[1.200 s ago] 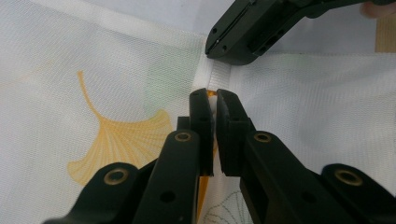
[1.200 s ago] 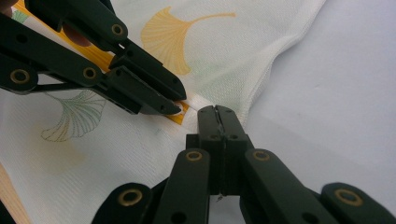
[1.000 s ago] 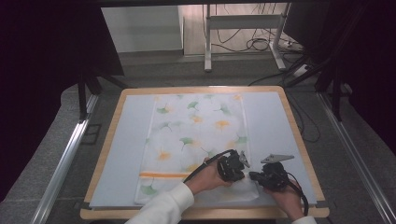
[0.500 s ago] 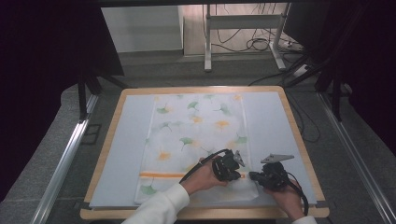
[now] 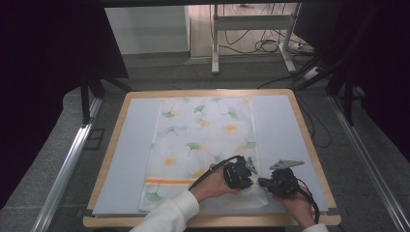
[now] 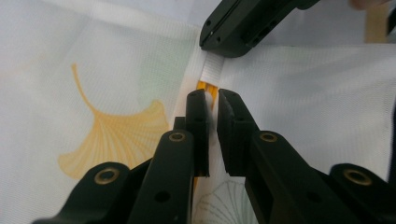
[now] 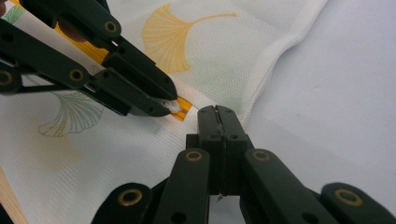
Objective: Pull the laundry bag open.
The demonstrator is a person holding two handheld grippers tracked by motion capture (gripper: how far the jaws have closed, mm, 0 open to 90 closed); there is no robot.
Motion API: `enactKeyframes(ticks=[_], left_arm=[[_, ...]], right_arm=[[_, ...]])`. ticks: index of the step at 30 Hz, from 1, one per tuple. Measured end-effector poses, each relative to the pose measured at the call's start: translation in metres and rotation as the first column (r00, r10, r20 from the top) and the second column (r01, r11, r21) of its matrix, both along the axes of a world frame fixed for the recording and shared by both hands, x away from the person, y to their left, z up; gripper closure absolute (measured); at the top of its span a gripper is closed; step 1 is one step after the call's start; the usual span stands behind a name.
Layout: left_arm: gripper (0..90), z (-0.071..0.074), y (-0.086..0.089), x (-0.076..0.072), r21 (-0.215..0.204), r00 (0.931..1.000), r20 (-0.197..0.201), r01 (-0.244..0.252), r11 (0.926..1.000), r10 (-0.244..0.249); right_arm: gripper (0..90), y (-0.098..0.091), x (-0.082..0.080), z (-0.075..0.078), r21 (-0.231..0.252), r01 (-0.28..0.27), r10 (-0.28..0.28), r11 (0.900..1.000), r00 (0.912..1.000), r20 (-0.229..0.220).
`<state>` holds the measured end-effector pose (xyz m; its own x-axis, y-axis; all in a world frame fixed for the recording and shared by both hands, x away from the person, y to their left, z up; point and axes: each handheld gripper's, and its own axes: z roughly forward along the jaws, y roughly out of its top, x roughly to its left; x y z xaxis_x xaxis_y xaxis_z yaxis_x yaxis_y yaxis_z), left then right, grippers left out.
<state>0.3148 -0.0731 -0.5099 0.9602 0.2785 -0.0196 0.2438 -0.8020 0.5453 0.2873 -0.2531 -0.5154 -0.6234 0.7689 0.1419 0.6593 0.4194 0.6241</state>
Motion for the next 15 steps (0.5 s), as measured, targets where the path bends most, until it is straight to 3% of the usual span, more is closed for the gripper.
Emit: enactKeyframes(ticks=[4,15], left_arm=[[90.0,0.0024,-0.0015,0.0011,0.028,0.9998,-0.018,-0.009,0.9996,0.01],[90.0,0.003,0.0018,0.0022,0.028,0.997,-0.054,-0.054,0.9981,0.056]], right_arm=[[89.8,-0.0001,-0.0002,0.0001,-0.001,-0.002,0.002,1.0,1.0,0.002],[89.8,-0.0004,0.0,0.0,-0.001,-0.003,0.003,1.0,1.0,0.002]])
